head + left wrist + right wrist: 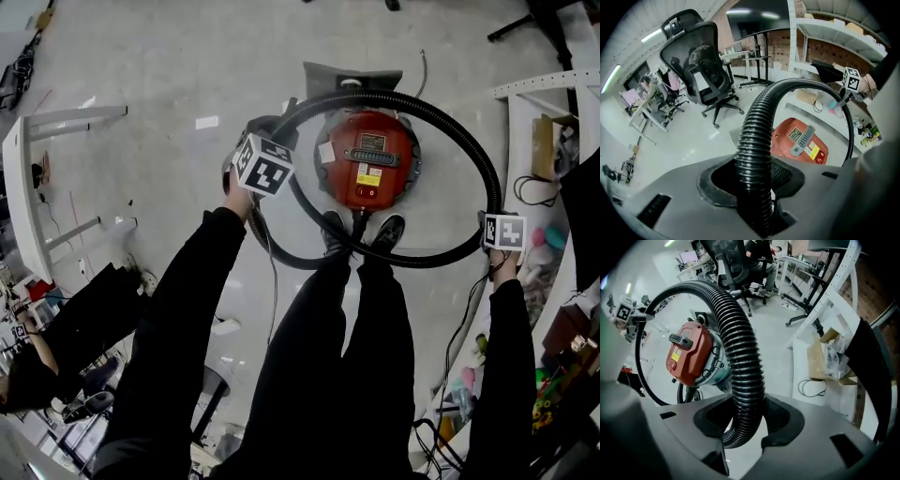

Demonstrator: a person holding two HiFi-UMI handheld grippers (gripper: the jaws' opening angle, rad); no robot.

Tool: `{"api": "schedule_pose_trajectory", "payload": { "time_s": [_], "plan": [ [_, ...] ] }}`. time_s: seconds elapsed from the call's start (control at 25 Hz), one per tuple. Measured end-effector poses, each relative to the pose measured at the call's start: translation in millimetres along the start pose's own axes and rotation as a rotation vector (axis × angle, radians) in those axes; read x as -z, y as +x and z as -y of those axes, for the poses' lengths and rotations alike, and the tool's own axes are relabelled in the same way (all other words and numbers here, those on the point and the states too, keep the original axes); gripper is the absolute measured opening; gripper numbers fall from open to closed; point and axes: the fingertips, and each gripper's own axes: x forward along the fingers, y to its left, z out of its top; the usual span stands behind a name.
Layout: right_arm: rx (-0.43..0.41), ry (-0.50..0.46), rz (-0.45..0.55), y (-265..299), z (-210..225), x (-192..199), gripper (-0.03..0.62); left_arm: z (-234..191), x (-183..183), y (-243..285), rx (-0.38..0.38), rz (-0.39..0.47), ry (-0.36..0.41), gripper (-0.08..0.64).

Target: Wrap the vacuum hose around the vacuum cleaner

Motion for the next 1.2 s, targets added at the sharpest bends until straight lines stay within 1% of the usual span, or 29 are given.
{"api": "schedule_pose_trajectory", "payload": {
  "time_s": [0.16, 0.32, 0.4, 0.52, 0.6, 0.68, 0.8, 0.88, 0.92, 0.96, 1.0, 1.04, 1.2],
  "plan": [
    [-0.057, 0.009, -0.003, 51, -10, -12, 0.187, -3, 7, 48, -0.003, -0.046, -0.035, 0.175],
    [-0.106, -0.002, -0.063, 105, -19, -8, 0.187, -5, 27, 92, -0.007, -0.105, -0.041, 0.175],
    [-0.131, 0.005, -0.086, 132, -22, -3, 0.187, -3, 34, 110, -0.008, -0.117, -0.040, 0.175],
    [-0.195, 0.033, -0.066, 164, -32, -5, 0.187, -3, 38, 132, -0.015, -0.105, -0.056, 0.175],
    [-0.244, 0.063, -0.035, 179, -42, -9, 0.187, -5, 40, 144, -0.018, -0.096, -0.068, 0.175],
    [-0.278, 0.097, -0.029, 191, -50, -9, 0.187, -5, 43, 154, -0.013, -0.091, -0.070, 0.175],
    [-0.304, 0.138, -0.045, 209, -59, -6, 0.187, -2, 44, 165, -0.002, -0.071, -0.058, 0.175],
    [-0.298, 0.143, -0.036, 218, -63, -6, 0.189, 0, 43, 168, -0.005, -0.048, -0.049, 0.175],
    [-0.286, 0.129, -0.027, 221, -65, -6, 0.201, 1, 42, 169, -0.009, -0.037, -0.041, 0.175],
    [-0.274, 0.107, -0.018, 222, -67, -7, 0.276, 3, 40, 168, -0.013, -0.025, -0.030, 0.175],
    [-0.266, 0.084, -0.010, 222, -70, -9, 0.324, 5, 38, 168, -0.018, -0.014, -0.017, 0.175],
    [-0.262, 0.066, -0.005, 221, -73, -10, 0.342, 7, 37, 167, -0.024, -0.004, -0.003, 0.175],
    [-0.256, 0.044, 0.014, 211, -81, -20, 0.345, 9, 29, 164, -0.047, 0.013, 0.034, 0.176]
  ]
}}
